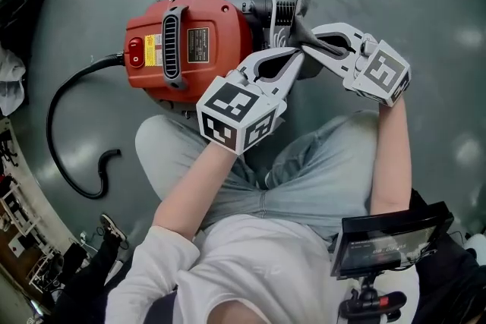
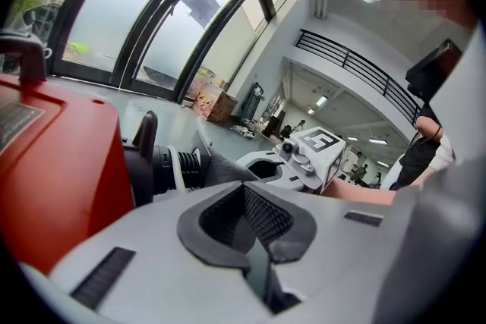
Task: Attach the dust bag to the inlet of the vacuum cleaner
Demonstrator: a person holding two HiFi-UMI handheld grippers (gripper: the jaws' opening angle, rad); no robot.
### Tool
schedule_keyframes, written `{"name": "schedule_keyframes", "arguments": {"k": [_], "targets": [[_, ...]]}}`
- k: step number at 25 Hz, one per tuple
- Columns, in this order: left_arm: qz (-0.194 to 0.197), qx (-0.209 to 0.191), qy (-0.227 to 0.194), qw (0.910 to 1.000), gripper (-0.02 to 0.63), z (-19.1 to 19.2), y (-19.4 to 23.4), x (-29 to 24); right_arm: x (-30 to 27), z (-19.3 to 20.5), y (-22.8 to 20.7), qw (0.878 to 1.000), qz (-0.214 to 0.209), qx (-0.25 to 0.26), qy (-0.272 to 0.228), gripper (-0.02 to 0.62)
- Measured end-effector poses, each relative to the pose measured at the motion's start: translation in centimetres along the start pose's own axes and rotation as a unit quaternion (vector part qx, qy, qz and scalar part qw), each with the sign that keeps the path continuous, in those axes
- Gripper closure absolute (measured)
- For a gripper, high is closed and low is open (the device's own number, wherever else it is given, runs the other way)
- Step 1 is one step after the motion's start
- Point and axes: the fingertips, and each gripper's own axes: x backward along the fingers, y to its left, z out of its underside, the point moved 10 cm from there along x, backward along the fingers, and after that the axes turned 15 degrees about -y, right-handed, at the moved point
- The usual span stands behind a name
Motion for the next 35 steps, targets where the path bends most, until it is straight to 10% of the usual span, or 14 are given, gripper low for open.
{"name": "schedule_keyframes", "arguments": {"k": [7, 11, 17, 24, 28, 35], "targets": [[-0.022, 0.013, -0.012, 0.9996, 0.6, -0.3, 0.3, -0.6, 2.0, -1.3, -1.3, 0.984, 0.013, -0.13, -0.123, 0.522], [-0.023, 0.013, -0.015, 0.9995, 0.6, -0.1, 0.2, -0.6, 2.4, -0.2, -2.3, 0.954, -0.015, -0.232, -0.19, 0.522], [0.01, 0.029, -0.027, 0.9992, 0.6, -0.5, -0.3, 0.2, 1.3, -0.9, -2.5, 0.951, -0.047, -0.245, -0.184, 0.52], [0.146, -0.031, -0.008, 0.9887, 0.6, -1.7, -3.6, -0.1, 0.1, -0.5, -3.2, 0.87, -0.174, -0.394, -0.238, 0.327], [0.229, -0.005, 0.08, 0.9701, 0.6, 1.7, -5.6, -1.7, -0.7, -0.9, -3.4, 0.883, -0.198, -0.372, -0.207, 0.322], [0.076, 0.025, 0.035, 0.9962, 0.6, 3.7, -2.5, -3.1, 0.9, -2.1, -4.2, 0.917, -0.16, -0.309, -0.193, 0.324]]}}
